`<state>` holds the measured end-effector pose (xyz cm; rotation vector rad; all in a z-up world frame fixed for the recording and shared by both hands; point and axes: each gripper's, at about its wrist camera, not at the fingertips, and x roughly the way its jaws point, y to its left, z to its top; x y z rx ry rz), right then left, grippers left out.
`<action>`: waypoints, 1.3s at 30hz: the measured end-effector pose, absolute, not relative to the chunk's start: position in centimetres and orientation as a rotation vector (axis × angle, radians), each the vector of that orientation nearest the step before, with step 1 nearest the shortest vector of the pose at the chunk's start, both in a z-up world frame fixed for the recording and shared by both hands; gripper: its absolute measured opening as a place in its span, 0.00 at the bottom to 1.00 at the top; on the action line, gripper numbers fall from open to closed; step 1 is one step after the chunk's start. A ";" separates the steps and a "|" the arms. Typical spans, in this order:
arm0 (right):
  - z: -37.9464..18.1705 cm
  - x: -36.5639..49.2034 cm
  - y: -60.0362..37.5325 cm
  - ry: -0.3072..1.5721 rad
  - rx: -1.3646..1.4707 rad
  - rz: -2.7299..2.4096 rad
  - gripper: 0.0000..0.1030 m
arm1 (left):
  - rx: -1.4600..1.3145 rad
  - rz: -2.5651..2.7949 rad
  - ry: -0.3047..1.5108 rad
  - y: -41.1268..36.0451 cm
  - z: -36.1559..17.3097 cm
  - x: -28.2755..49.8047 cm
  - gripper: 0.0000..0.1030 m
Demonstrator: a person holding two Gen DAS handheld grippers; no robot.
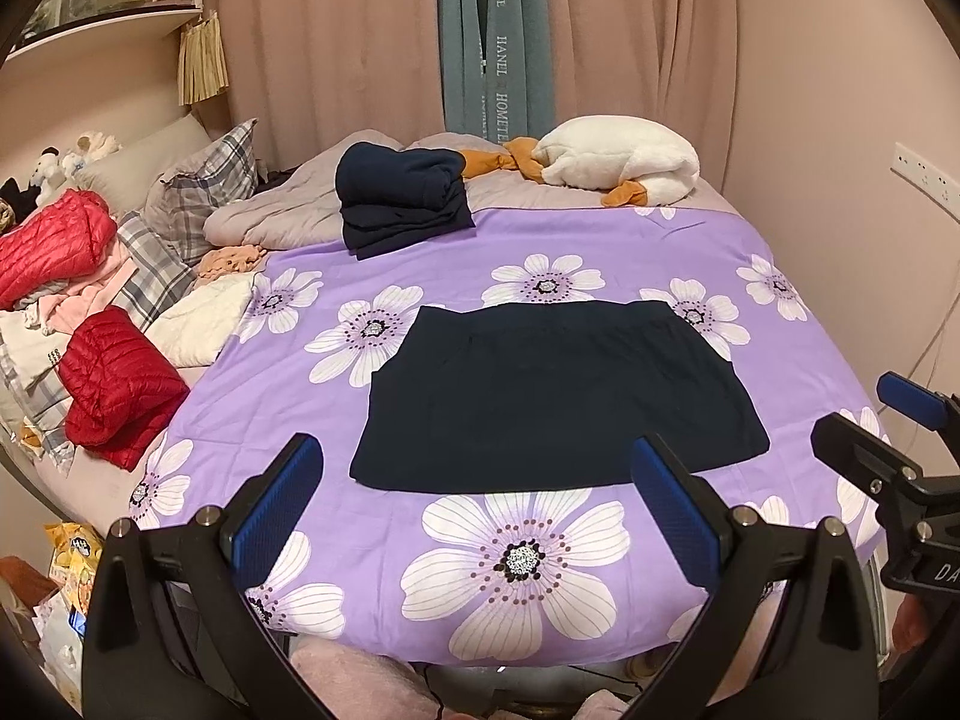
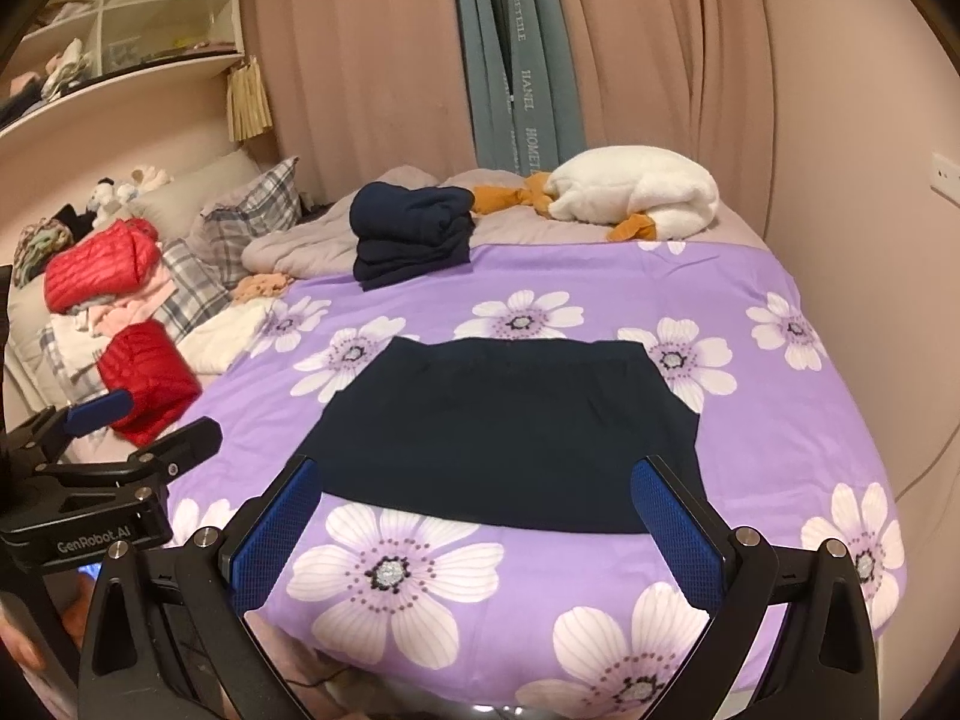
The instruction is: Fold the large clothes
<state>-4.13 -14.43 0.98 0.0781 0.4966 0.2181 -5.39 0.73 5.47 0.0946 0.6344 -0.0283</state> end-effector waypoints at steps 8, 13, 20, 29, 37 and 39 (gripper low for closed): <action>1.0 -4.1 -14.4 0.496 0.075 0.223 0.99 | 0.097 -0.033 0.630 0.4 5.5 -5.5 1.00; 0.9 -4.2 -14.2 0.496 0.066 0.230 0.99 | 0.096 -0.035 0.632 0.4 5.5 -5.4 1.00; 0.9 -4.1 -14.1 0.496 0.066 0.229 0.99 | 0.096 -0.033 0.632 0.3 5.5 -5.3 1.00; 1.0 -4.0 -13.6 0.501 0.060 0.236 0.99 | 0.095 -0.038 0.644 0.4 5.3 -5.1 1.00; 1.0 -3.9 -13.6 0.504 0.060 0.238 0.99 | 0.092 -0.038 0.647 0.7 5.1 -4.7 1.00; 1.0 -3.8 -13.5 0.504 0.059 0.238 0.99 | 0.092 -0.038 0.648 0.7 5.1 -4.7 1.00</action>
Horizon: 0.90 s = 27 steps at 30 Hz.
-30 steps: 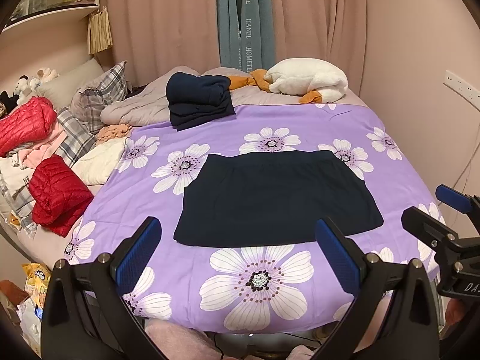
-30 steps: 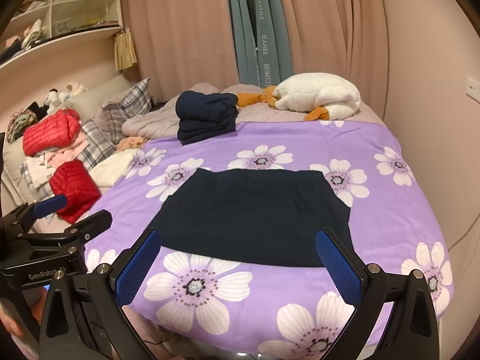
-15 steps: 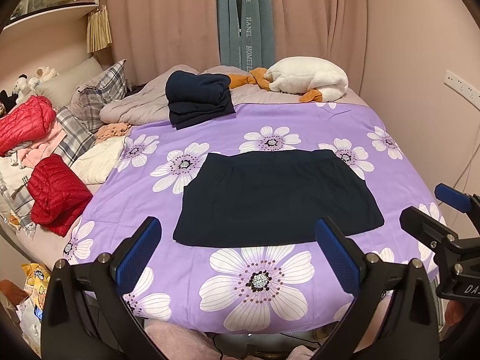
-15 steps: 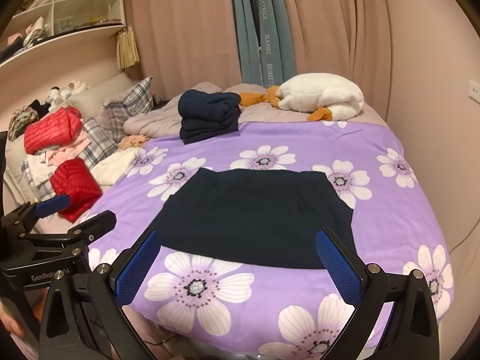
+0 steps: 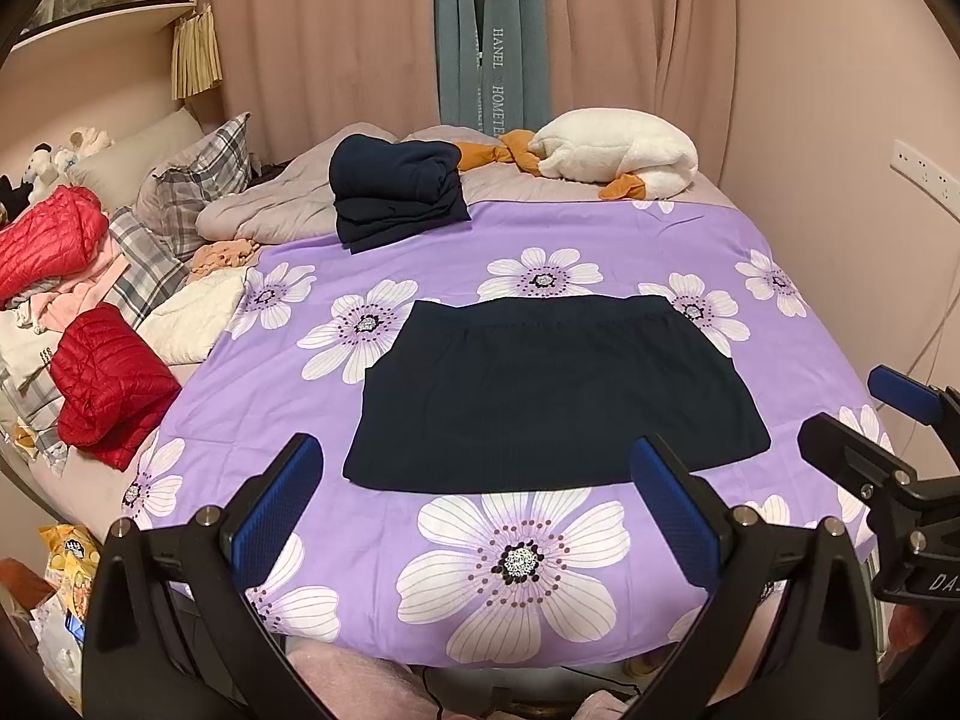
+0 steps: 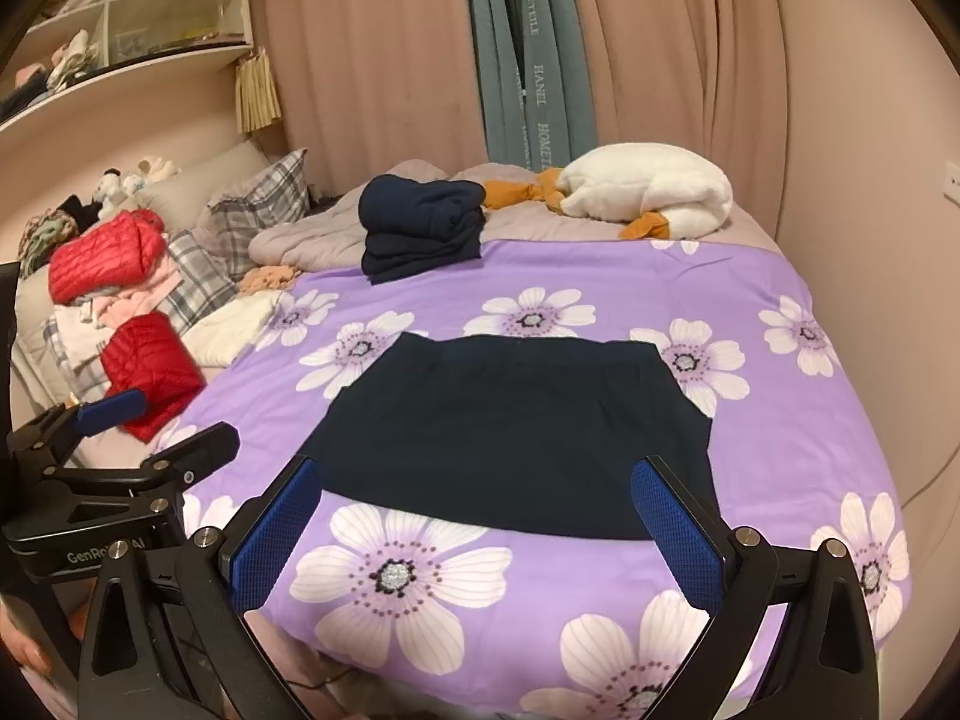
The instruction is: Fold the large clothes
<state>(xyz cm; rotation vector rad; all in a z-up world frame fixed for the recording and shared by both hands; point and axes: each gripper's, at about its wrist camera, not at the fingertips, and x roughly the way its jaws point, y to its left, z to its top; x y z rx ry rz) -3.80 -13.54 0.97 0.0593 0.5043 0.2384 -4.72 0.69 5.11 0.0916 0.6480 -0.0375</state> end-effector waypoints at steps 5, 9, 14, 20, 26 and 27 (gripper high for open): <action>0.9 -3.5 -13.3 0.512 0.060 0.241 0.99 | 0.089 -0.042 0.656 0.7 4.8 -4.4 1.00; 0.7 -3.3 -13.4 0.518 0.058 0.241 0.99 | 0.086 -0.044 0.657 0.8 4.8 -4.4 1.00; 0.7 -3.2 -13.4 0.518 0.058 0.243 0.99 | 0.085 -0.041 0.658 0.9 4.7 -4.3 1.00; 0.7 -3.2 -13.4 0.519 0.059 0.242 0.99 | 0.086 -0.036 0.660 1.0 4.6 -4.3 1.00; 0.5 -3.3 -13.3 0.517 0.058 0.244 0.99 | 0.088 -0.039 0.657 1.1 4.4 -4.4 1.00; 0.5 -3.3 -13.2 0.517 0.058 0.244 0.99 | 0.089 -0.040 0.656 1.1 4.4 -4.5 1.00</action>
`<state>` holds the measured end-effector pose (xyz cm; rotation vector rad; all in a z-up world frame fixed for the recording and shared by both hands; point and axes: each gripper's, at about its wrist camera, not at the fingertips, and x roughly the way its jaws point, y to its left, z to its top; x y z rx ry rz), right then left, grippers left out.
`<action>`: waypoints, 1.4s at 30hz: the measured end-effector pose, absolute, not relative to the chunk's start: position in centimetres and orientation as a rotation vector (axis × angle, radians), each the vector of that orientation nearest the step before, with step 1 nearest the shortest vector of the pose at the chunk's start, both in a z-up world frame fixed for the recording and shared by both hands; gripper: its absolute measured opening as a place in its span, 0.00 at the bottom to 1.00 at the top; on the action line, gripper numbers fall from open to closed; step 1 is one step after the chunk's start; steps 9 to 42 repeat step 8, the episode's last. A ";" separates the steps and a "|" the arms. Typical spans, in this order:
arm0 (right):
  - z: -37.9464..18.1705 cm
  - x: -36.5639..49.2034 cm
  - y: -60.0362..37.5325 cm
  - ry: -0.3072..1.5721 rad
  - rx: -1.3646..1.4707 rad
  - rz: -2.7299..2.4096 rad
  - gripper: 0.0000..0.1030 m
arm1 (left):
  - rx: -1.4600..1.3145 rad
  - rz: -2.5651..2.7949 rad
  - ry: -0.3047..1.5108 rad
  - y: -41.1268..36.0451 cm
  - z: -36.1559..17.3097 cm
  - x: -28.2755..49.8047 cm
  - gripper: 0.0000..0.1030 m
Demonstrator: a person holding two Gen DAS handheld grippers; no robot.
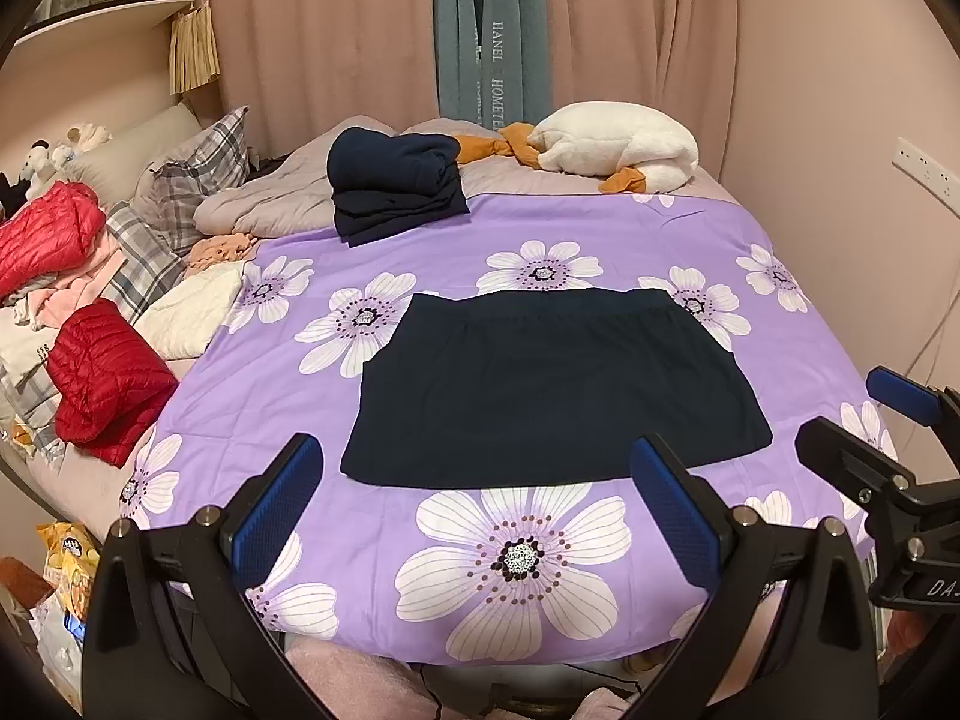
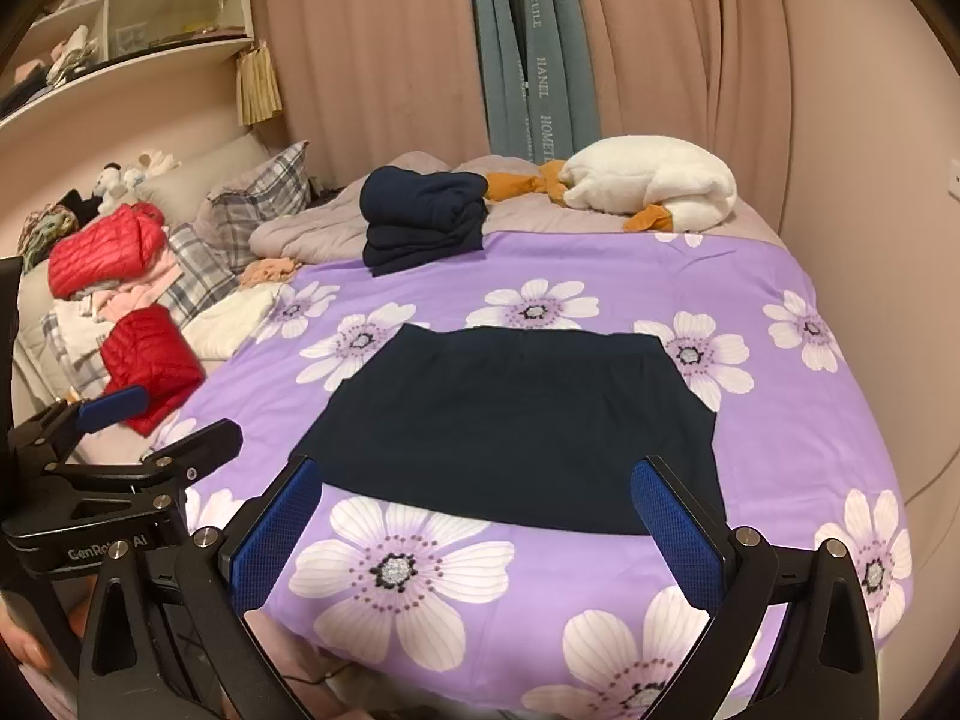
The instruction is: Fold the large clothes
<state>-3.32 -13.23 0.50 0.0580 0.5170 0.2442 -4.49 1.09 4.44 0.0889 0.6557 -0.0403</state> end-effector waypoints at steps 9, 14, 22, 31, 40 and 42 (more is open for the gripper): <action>0.3 -3.3 -13.3 0.518 0.058 0.242 0.99 | 0.094 -0.049 0.652 0.7 4.5 -4.3 1.00; 0.3 -3.3 -13.3 0.518 0.058 0.242 0.99 | 0.094 -0.049 0.652 0.7 4.5 -4.3 1.00; 0.3 -3.3 -13.3 0.518 0.058 0.242 0.99 | 0.094 -0.049 0.652 0.7 4.5 -4.3 1.00; 0.3 -3.3 -13.3 0.518 0.058 0.242 0.99 | 0.094 -0.049 0.652 0.7 4.5 -4.3 1.00; 0.3 -3.3 -13.3 0.518 0.058 0.242 0.99 | 0.094 -0.049 0.652 0.7 4.5 -4.3 1.00; 0.3 -3.3 -13.3 0.518 0.058 0.242 0.99 | 0.094 -0.049 0.652 0.7 4.5 -4.3 1.00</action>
